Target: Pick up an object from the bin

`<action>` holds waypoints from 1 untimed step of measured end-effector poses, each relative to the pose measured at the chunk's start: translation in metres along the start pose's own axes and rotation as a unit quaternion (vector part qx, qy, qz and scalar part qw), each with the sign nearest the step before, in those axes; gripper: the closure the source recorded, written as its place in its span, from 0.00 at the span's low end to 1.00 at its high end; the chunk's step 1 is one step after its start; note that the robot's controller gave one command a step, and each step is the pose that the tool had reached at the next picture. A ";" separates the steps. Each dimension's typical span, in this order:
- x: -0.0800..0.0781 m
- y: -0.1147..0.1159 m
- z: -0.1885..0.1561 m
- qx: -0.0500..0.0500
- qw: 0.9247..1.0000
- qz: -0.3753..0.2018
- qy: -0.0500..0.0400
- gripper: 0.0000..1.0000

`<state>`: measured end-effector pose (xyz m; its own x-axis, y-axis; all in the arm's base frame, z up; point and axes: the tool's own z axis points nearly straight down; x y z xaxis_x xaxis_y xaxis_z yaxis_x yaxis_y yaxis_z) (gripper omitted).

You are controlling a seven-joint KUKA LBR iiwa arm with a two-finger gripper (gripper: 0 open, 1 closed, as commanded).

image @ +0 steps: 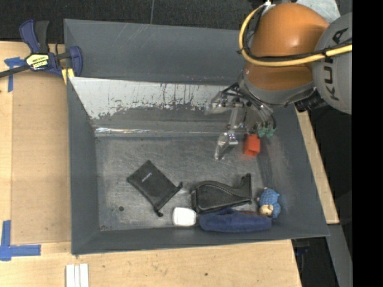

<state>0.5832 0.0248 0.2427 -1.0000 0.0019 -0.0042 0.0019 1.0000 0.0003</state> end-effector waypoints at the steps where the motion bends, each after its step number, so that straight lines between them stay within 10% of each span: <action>1: 0.029 0.002 0.105 0.000 0.998 -0.057 0.005 0.00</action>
Offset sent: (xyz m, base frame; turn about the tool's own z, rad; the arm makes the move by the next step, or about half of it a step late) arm -0.0266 0.0024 -0.1010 -0.1136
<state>0.5550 0.0271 0.1379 -0.9937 -0.1120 0.0054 -0.1120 0.9937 0.0003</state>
